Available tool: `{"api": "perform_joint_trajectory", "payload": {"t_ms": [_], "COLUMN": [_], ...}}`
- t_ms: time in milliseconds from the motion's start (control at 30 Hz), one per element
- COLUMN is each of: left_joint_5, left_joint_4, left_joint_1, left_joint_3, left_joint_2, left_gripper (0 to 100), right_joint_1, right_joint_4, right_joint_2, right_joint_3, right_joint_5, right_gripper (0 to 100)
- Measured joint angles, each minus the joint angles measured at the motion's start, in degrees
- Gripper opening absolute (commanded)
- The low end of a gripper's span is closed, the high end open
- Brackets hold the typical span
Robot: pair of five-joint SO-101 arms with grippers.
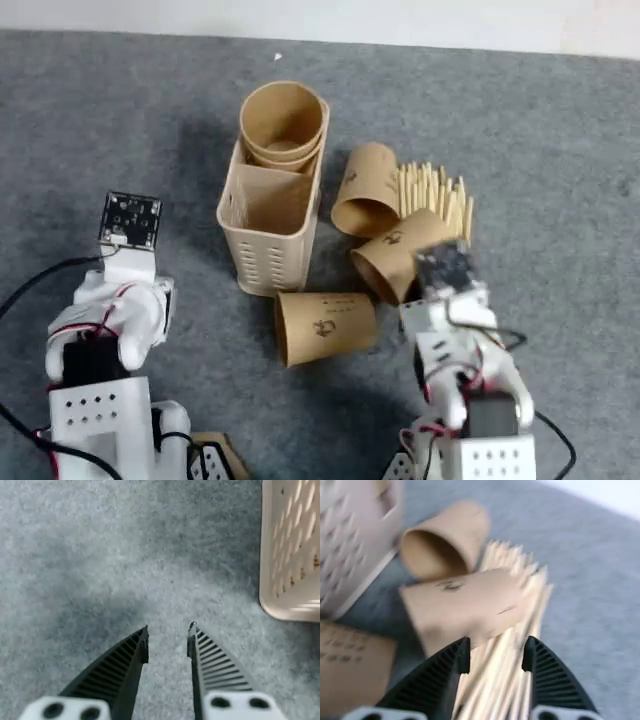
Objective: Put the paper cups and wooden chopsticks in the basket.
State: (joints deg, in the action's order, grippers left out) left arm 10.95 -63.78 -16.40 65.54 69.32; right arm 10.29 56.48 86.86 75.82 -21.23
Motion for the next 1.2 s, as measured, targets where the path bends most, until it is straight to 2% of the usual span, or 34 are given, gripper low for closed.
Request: {"api": "perform_joint_trajectory", "payload": {"t_ms": [233, 367, 533, 800, 933, 1200], "left_joint_5": [0.0, 0.0, 0.0, 0.0, 0.0, 0.0], "left_joint_4": [1.7, 2.5, 2.6, 3.0, 3.3, 3.5], "left_joint_1": [0.0, 0.0, 0.0, 0.0, 0.0, 0.0], "left_joint_3": [2.5, 3.2, 3.2, 3.9, 3.9, 3.9], "left_joint_2": [-0.2, -0.2, -0.2, -0.2, -0.2, -0.2], "left_gripper": [16, 16, 16, 16, 16, 16], "right_joint_1": [6.1, 8.3, 10.3, 20.6, 20.1, 11.3], "right_joint_4": [-9.3, -12.7, -13.1, 1.7, 2.5, -12.2], "right_joint_2": [-24.4, -30.4, -31.6, -20.0, -17.3, -25.4], "right_joint_3": [-5.1, -6.7, -7.0, -10.8, -9.7, -0.8], "right_joint_5": [0.0, 0.0, 0.0, 4.5, 4.6, 0.3], "right_gripper": [18.6, 18.6, 18.6, 18.6, 18.6, 18.6]}}
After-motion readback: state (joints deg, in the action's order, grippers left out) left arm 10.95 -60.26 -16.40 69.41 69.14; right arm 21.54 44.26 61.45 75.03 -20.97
